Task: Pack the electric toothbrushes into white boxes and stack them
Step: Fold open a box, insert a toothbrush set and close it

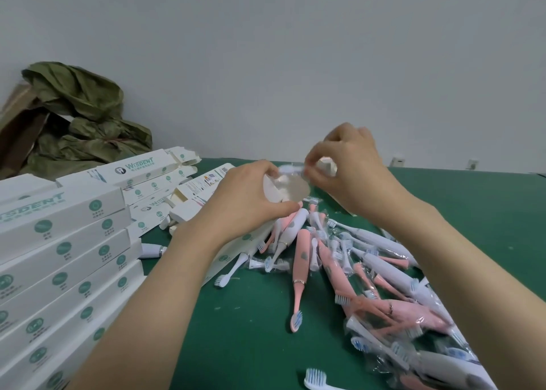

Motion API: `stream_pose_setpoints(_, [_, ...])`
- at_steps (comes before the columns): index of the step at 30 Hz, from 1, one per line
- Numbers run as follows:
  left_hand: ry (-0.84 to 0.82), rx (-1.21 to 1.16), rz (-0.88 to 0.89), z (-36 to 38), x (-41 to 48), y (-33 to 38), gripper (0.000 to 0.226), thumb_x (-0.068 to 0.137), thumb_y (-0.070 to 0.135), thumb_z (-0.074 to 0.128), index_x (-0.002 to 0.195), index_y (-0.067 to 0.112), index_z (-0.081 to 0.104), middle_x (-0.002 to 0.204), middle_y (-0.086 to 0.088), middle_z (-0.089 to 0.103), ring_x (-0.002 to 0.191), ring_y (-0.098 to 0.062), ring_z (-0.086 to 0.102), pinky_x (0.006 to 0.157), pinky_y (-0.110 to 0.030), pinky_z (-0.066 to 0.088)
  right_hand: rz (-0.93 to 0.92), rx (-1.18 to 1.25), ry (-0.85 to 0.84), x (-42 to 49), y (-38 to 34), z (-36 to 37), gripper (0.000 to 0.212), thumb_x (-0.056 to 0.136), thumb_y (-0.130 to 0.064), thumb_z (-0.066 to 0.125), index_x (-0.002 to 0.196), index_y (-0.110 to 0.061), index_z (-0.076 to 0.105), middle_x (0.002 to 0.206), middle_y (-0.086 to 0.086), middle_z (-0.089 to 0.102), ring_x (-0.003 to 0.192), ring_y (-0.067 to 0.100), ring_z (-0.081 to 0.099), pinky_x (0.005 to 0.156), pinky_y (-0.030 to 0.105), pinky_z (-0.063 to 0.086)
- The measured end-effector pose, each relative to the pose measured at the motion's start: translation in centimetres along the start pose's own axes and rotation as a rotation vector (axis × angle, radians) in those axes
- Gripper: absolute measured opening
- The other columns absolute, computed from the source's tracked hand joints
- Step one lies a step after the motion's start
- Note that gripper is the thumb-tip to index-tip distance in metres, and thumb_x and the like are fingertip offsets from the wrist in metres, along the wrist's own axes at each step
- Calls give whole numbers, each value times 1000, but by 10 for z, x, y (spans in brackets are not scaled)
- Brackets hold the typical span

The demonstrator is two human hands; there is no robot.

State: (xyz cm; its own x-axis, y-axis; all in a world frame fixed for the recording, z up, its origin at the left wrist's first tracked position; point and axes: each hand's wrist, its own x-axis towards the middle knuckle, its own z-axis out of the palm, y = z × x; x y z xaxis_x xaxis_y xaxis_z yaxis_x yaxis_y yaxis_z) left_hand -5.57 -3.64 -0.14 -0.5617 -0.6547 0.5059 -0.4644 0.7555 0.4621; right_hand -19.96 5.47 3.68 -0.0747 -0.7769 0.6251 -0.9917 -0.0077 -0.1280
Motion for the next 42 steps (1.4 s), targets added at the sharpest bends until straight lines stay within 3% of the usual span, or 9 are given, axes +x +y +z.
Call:
stream_pose_setpoints(4, [50, -52, -31, -5, 2, 0, 49, 64, 51, 74, 104, 33, 52, 86, 22, 47, 76, 10, 44, 58, -2, 37, 299, 705, -13, 2, -16, 5, 18, 92, -23, 57, 84, -10, 66, 62, -8, 50, 47, -1, 42, 45, 7, 31])
stream_pose_setpoints(8, [67, -42, -29, -4, 2, -2, 54, 64, 48, 73, 110, 26, 58, 99, 14, 58, 80, 0, 49, 59, -4, 36, 593, 1543, -45, 3, -34, 12, 19, 97, -18, 52, 83, -10, 63, 68, -1, 55, 60, 7, 53, 55, 14, 45])
stream_pose_setpoints(13, [65, -41, -26, -3, 3, -4, 61, 66, 48, 75, 120, 26, 58, 118, 12, 59, 93, -3, 44, 63, -4, 30, 643, 1295, 81, 6, -40, 18, 21, 99, -23, 48, 84, -15, 61, 72, -10, 66, 61, 1, 57, 62, 13, 46])
stream_pose_setpoints(18, [29, -76, -103, -5, 6, 0, 47, 65, 48, 75, 103, 30, 54, 81, 17, 52, 68, 4, 49, 50, -3, 37, 446, 1292, 66, -2, -48, 2, 13, 91, -19, 61, 81, -21, 69, 66, -20, 64, 53, -9, 53, 53, 7, 39])
stream_pose_setpoints(23, [63, -89, -90, -6, 3, 4, 36, 61, 50, 72, 86, 32, 52, 75, 15, 56, 68, 2, 51, 54, -3, 34, 559, 1200, 1, 3, -50, 21, 19, 96, -19, 52, 79, -15, 61, 63, -3, 57, 54, 9, 52, 56, 21, 41])
stream_pose_setpoints(26, [81, -73, -51, -7, 0, 5, 46, 64, 48, 76, 102, 30, 58, 82, 23, 50, 75, 1, 48, 65, 3, 31, 651, 1194, 64, 7, -39, 29, 25, 95, -15, 49, 70, -12, 52, 53, -3, 49, 48, 10, 46, 52, 21, 43])
stream_pose_setpoints(36, [118, -105, -35, -7, 2, 6, 59, 64, 45, 79, 117, 26, 60, 100, 17, 56, 91, -3, 49, 67, 3, 32, 523, 964, 135, 5, -26, 36, 16, 82, -17, 65, 66, -17, 66, 66, -4, 69, 75, 12, 68, 73, 31, 51])
stream_pose_setpoints(39, [172, -135, -40, -10, 2, 9, 58, 61, 45, 77, 113, 27, 62, 100, 19, 59, 89, 0, 52, 69, 5, 32, 459, 951, 142, 5, -29, 34, 18, 82, -19, 66, 64, -17, 66, 70, 3, 71, 81, 25, 68, 73, 39, 54])
stream_pose_setpoints(42, [147, -140, -33, -13, 1, 11, 50, 58, 40, 74, 105, 25, 65, 83, 22, 57, 75, 12, 52, 62, 1, 34, 380, 792, 57, 7, -31, 33, 13, 83, -25, 65, 71, -19, 66, 67, -1, 69, 60, 10, 63, 51, 19, 47])
